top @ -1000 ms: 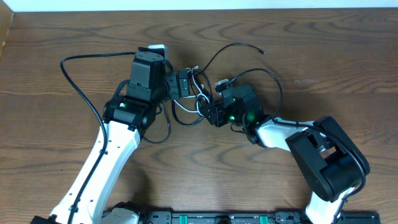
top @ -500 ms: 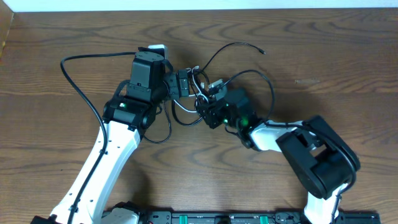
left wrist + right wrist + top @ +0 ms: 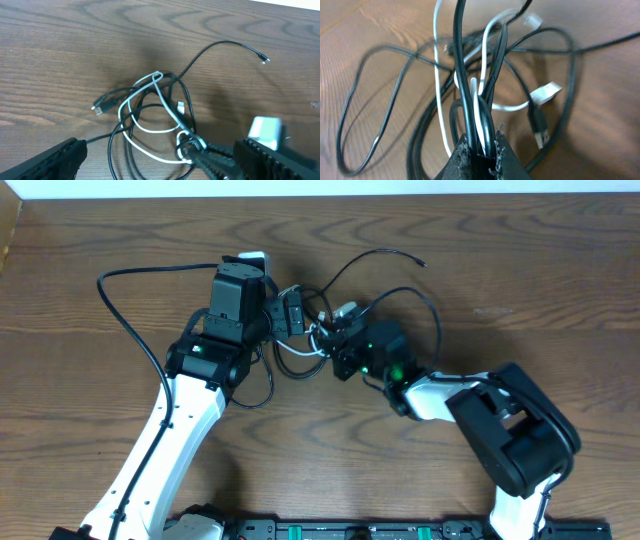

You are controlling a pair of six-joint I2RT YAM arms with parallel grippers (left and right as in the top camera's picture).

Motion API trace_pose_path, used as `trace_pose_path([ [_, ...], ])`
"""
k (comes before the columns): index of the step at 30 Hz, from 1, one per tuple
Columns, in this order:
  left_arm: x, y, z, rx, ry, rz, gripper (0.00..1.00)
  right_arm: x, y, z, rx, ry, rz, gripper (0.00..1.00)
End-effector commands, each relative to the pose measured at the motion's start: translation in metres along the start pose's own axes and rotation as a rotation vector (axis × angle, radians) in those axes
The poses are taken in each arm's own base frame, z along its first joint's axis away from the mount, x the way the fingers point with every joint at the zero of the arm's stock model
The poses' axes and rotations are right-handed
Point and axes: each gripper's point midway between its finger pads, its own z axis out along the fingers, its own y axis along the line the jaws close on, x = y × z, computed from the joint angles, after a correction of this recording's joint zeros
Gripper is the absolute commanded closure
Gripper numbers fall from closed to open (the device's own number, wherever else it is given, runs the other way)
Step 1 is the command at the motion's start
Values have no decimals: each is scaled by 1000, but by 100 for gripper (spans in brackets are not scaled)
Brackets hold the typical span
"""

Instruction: Untangle cables

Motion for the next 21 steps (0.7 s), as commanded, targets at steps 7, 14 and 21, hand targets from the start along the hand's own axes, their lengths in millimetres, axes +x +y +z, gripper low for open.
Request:
trace_pose_path([
  [7,-3,-1,-2,1,-8,10,2,-148,12,-92,-86,-358,-204,99],
  [14,-3,-1,-2,1,-8,10,2,-204,44,-168,-177,-509,-363,99],
  [21,-3,-1,-2,1,-8,10,2,-204,55,-186,-254,-496,-401,99],
])
